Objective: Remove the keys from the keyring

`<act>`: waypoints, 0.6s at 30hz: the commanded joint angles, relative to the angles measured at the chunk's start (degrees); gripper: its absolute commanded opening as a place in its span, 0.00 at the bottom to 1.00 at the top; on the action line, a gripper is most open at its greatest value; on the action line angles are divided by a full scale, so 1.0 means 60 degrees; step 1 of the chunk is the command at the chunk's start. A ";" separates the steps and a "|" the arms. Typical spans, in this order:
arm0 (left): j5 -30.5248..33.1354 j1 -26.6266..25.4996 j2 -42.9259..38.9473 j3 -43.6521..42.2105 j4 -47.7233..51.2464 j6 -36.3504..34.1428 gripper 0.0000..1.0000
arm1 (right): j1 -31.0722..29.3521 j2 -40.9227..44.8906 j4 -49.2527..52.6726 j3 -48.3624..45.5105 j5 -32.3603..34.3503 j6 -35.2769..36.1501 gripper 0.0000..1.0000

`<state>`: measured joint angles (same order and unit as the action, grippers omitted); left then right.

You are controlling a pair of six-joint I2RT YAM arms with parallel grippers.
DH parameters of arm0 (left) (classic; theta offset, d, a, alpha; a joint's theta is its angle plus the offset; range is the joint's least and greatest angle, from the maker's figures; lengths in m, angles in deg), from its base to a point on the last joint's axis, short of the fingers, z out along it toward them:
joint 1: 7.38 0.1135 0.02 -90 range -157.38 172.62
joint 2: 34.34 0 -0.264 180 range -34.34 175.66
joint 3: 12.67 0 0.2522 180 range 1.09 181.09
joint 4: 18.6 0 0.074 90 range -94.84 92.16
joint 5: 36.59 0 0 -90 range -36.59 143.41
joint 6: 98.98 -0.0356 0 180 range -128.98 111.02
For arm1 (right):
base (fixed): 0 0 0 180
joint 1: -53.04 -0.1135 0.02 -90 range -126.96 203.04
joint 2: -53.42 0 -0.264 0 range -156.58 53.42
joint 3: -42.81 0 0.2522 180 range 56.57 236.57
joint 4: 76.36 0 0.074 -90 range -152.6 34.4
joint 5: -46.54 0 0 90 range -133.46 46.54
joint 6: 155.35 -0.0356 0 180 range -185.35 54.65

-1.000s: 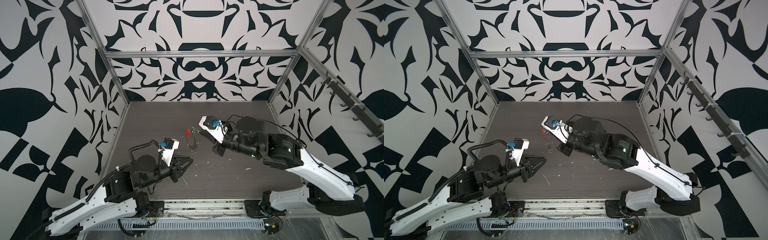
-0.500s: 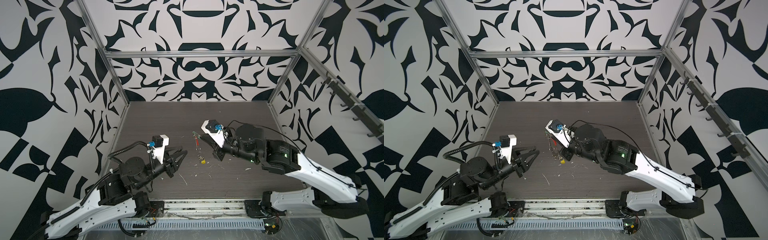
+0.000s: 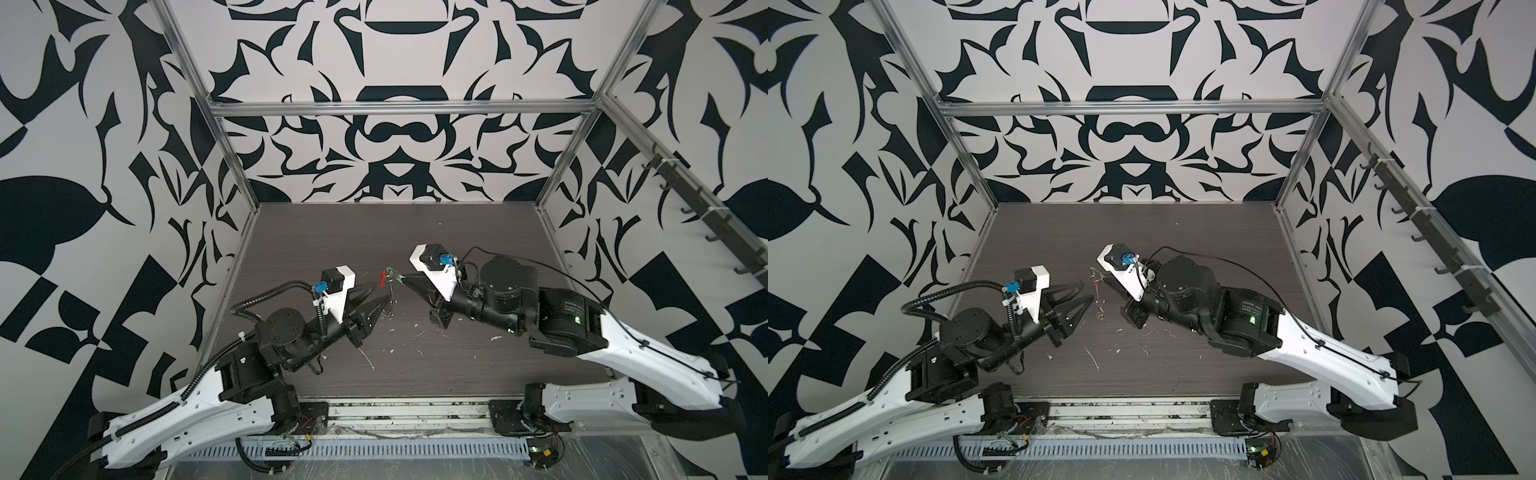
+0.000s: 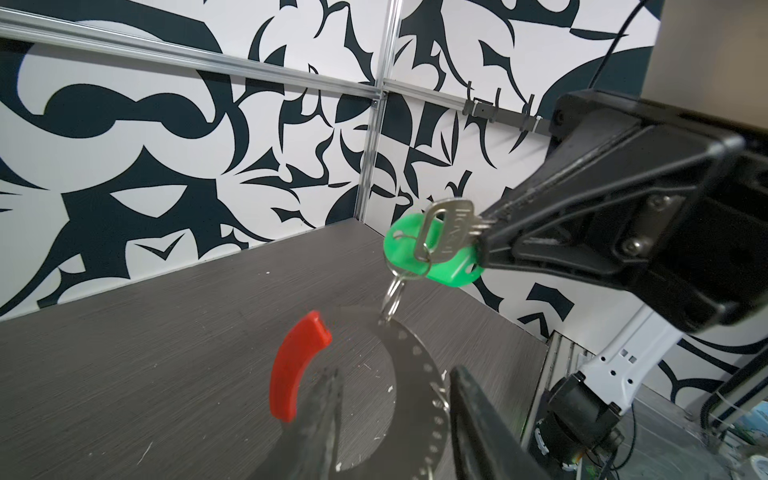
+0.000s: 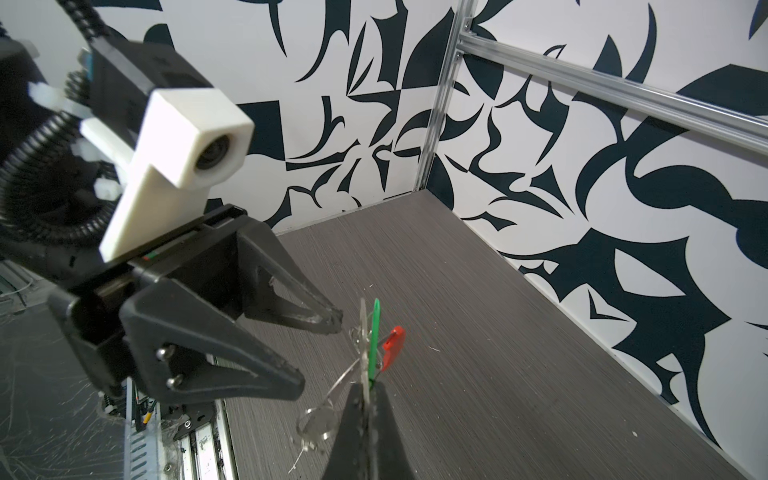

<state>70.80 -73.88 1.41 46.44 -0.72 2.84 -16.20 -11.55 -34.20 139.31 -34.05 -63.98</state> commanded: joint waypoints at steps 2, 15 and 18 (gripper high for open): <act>0.0004 -0.0018 0.0098 0.0099 -0.0553 -0.0552 0.47 | -0.0095 0.0237 -0.0671 -0.0046 0.0091 -0.0197 0.00; 0.0354 -0.0015 0.0231 0.0277 -0.0511 -0.0874 0.35 | -0.0324 0.0223 -0.0678 -0.0020 0.0158 -0.0169 0.00; 0.0375 -0.0020 0.0169 0.0280 -0.0509 -0.0901 0.32 | -0.0356 0.0208 -0.0662 -0.0016 0.0188 -0.0142 0.00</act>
<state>72.04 -73.88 3.33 46.50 -2.11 -1.84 -17.86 -11.44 -34.57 138.46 -33.92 -64.33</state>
